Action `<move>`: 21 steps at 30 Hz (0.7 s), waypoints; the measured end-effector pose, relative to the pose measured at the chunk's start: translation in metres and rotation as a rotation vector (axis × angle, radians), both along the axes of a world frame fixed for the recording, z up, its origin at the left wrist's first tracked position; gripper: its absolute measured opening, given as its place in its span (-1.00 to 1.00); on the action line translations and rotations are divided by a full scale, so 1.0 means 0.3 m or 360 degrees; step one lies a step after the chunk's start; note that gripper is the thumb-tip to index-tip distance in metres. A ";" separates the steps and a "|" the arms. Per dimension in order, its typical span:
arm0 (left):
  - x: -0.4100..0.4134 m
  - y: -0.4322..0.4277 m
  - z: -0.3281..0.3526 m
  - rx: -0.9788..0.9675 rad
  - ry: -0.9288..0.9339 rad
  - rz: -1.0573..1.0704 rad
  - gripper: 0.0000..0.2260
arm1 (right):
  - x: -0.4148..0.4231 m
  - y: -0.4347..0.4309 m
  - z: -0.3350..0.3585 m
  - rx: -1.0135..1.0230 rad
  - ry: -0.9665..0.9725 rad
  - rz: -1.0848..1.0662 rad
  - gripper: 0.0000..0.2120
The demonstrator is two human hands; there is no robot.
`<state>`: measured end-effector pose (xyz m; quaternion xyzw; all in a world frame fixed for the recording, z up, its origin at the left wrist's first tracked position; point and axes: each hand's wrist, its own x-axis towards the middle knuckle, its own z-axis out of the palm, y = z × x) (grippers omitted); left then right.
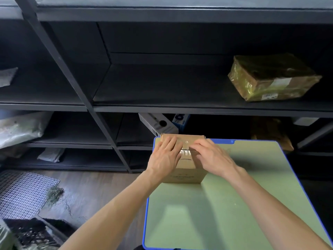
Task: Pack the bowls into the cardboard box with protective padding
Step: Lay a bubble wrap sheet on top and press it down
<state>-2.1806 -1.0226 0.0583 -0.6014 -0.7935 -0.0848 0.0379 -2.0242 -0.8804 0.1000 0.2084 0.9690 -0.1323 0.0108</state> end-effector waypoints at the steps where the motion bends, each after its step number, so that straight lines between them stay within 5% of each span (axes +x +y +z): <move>1: 0.006 -0.005 -0.011 -0.0008 0.0021 0.0026 -0.66 | 0.007 -0.001 -0.014 0.0011 0.0051 0.0002 -0.63; 8: 0.027 -0.031 -0.003 -0.0124 -0.0016 0.0100 -0.53 | 0.038 0.003 -0.060 0.0020 0.0257 -0.0007 -0.62; 21: 0.102 -0.051 0.012 -0.0487 0.0086 0.0203 -0.38 | 0.087 -0.014 -0.074 0.0112 0.0047 0.0121 -0.46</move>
